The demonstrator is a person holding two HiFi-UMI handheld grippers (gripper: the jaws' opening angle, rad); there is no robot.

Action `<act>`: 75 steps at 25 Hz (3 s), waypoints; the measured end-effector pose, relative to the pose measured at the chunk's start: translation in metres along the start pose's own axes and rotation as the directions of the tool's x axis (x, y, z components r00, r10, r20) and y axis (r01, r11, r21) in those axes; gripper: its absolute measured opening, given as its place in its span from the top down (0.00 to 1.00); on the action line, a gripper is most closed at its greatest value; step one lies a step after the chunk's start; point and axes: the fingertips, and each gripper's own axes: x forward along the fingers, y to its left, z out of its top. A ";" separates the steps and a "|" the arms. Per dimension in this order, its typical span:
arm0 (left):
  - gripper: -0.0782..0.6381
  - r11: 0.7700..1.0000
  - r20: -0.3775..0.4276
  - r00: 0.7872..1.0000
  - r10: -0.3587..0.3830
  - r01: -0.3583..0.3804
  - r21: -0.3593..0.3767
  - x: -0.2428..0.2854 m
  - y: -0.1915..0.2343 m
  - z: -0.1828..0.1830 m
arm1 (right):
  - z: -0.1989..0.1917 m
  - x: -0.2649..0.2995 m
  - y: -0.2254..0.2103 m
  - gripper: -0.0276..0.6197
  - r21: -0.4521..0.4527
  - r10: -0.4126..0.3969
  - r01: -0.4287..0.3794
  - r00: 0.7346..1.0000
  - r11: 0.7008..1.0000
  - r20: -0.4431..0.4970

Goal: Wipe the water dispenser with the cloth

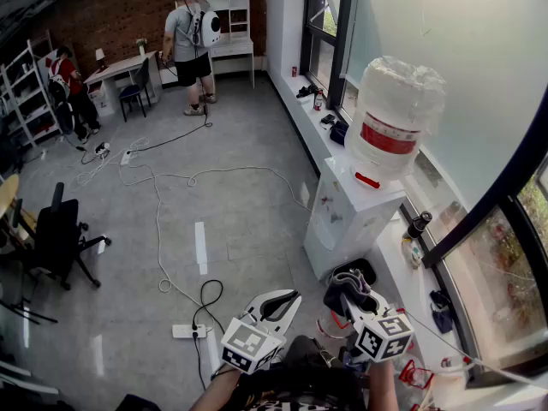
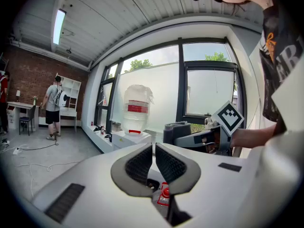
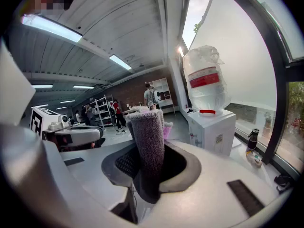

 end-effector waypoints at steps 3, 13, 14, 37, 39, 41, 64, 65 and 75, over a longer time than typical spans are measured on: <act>0.85 1.000 -0.005 1.000 0.024 -0.024 -0.014 -0.004 0.009 -0.004 | 0.002 0.010 0.003 0.80 -0.008 0.016 -0.016 1.000 1.000 -0.012; 0.85 0.989 -0.007 0.992 0.129 -0.129 -0.069 -0.026 0.052 -0.011 | 0.012 0.060 0.032 0.80 -0.040 0.115 -0.117 0.992 0.992 -0.048; 0.85 0.987 -0.006 0.989 0.144 -0.144 -0.076 -0.027 0.058 -0.012 | 0.013 0.065 0.036 0.80 -0.043 0.129 -0.131 0.990 0.990 -0.051; 0.85 0.947 -0.053 0.949 0.311 -0.314 -0.071 0.020 0.302 0.014 | 0.076 0.316 0.050 0.79 -0.057 0.277 -0.285 0.953 0.957 -0.120; 0.85 0.948 -0.047 0.949 0.310 -0.313 -0.058 0.038 0.338 0.030 | 0.099 0.352 0.046 0.79 -0.056 0.282 -0.290 0.953 0.956 -0.113; 0.85 0.947 -0.041 0.947 0.318 -0.320 -0.043 0.056 0.371 0.043 | 0.117 0.388 0.040 0.79 -0.048 0.290 -0.296 0.952 0.954 -0.101; 0.85 0.980 -0.072 0.982 -0.173 0.179 0.084 0.235 0.480 0.111 | 0.183 0.469 -0.072 0.79 0.149 -0.143 0.134 0.988 0.980 0.052; 0.85 0.969 -0.079 0.972 -0.223 0.230 0.092 0.246 0.481 0.113 | 0.185 0.469 -0.080 0.79 0.174 -0.194 0.181 0.979 0.968 0.062; 0.85 0.793 -0.174 0.804 -0.569 0.592 0.142 0.312 0.512 0.118 | 0.181 0.492 -0.145 0.79 0.311 -0.622 0.578 0.781 0.754 0.056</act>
